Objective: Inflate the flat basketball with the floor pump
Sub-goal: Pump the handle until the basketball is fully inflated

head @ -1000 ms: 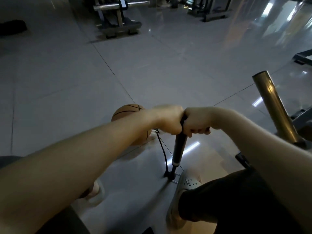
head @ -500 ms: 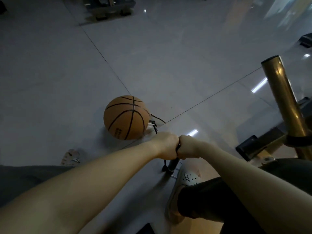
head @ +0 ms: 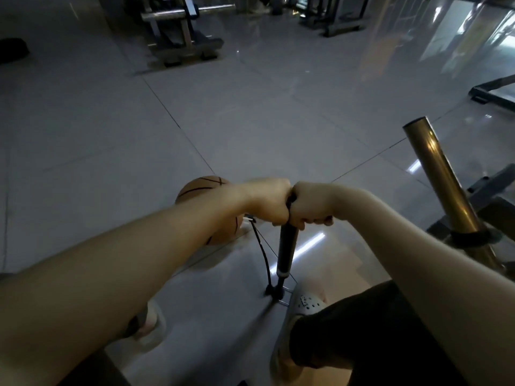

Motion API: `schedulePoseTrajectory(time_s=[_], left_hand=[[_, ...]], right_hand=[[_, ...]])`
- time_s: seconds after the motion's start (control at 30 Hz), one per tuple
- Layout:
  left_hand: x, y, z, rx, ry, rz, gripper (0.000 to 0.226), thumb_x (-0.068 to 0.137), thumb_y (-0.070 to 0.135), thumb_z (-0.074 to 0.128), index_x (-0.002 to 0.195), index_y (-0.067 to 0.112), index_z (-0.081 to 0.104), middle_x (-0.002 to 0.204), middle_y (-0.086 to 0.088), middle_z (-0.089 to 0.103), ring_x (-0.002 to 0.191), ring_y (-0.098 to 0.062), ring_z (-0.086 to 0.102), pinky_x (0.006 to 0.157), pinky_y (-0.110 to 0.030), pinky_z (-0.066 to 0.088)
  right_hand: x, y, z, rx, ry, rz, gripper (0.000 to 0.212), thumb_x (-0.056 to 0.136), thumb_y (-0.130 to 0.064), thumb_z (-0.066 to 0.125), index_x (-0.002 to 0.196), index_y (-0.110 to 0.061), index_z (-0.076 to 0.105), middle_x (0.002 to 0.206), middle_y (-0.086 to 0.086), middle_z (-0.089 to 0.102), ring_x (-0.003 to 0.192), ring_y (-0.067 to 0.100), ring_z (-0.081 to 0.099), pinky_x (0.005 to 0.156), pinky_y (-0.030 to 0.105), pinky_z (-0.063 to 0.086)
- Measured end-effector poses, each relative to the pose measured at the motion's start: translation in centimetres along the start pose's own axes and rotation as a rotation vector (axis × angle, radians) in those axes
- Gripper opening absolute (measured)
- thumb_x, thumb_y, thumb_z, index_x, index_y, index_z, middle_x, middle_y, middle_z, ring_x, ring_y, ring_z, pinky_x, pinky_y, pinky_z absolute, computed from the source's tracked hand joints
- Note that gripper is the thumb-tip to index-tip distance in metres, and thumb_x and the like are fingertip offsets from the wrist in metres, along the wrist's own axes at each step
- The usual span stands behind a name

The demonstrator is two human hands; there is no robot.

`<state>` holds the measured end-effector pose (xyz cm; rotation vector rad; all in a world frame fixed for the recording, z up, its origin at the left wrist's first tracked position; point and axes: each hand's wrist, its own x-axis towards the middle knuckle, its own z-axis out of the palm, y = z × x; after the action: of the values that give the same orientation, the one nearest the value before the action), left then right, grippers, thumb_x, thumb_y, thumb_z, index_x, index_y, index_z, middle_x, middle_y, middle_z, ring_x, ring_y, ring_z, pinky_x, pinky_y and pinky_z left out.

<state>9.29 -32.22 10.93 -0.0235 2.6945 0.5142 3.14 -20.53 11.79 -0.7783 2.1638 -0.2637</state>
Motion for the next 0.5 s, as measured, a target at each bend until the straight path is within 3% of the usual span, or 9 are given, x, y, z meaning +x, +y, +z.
schedulePoseTrajectory(time_s=[0.1, 0.17, 0.27, 0.33, 0.5], left_hand=[[1.6, -1.1, 5.0, 0.016, 0.016, 0.016, 0.027, 0.08, 0.042, 0.078, 0.078, 0.017, 0.069, 0.062, 0.001, 0.062, 0.056, -0.018, 0.061, 0.045, -0.026, 0.047], [2.4, -1.7, 8.1, 0.046, 0.009, 0.035, 0.023, 0.081, 0.035, 0.073, 0.072, 0.016, 0.063, 0.064, -0.002, 0.06, 0.06, -0.022, 0.061, 0.05, -0.03, 0.05], [2.8, -2.3, 11.6, 0.102, -0.017, 0.022, 0.023, 0.081, 0.021, 0.064, 0.064, 0.021, 0.049, 0.061, 0.001, 0.051, 0.056, -0.022, 0.054, 0.045, -0.025, 0.038], [2.7, -2.3, 12.9, 0.131, -0.023, -0.006, 0.022, 0.08, 0.017, 0.062, 0.065, 0.021, 0.047, 0.061, 0.003, 0.047, 0.054, -0.019, 0.049, 0.043, -0.024, 0.03], [1.5, -1.9, 11.6, 0.051, -0.061, -0.037, 0.021, 0.085, 0.022, 0.068, 0.071, 0.022, 0.052, 0.067, 0.0, 0.057, 0.059, -0.018, 0.057, 0.047, -0.025, 0.037]], right_hand=[[3.2, 2.9, 3.9, -0.025, -0.011, 0.041, 0.004, 0.062, 0.0, 0.061, 0.062, -0.003, 0.063, 0.05, 0.007, 0.048, 0.042, 0.022, 0.042, 0.046, 0.026, 0.04], [4.8, 4.6, 6.5, -0.017, -0.004, 0.045, 0.004, 0.062, -0.004, 0.062, 0.064, -0.004, 0.066, 0.049, 0.004, 0.053, 0.047, 0.022, 0.051, 0.052, 0.033, 0.048], [6.3, 6.4, 9.8, -0.012, 0.007, -0.005, 0.002, 0.071, -0.01, 0.062, 0.073, -0.01, 0.064, 0.073, 0.01, 0.067, 0.068, 0.024, 0.064, 0.069, 0.037, 0.056], [6.5, 6.6, 11.0, -0.045, 0.009, -0.006, 0.005, 0.074, -0.013, 0.064, 0.078, -0.012, 0.062, 0.084, 0.013, 0.069, 0.076, 0.026, 0.065, 0.068, 0.035, 0.054], [4.8, 4.8, 9.2, -0.124, -0.125, 0.072, 0.014, 0.078, -0.007, 0.063, 0.066, -0.009, 0.057, 0.062, 0.009, 0.054, 0.046, 0.019, 0.047, 0.053, 0.027, 0.042]])
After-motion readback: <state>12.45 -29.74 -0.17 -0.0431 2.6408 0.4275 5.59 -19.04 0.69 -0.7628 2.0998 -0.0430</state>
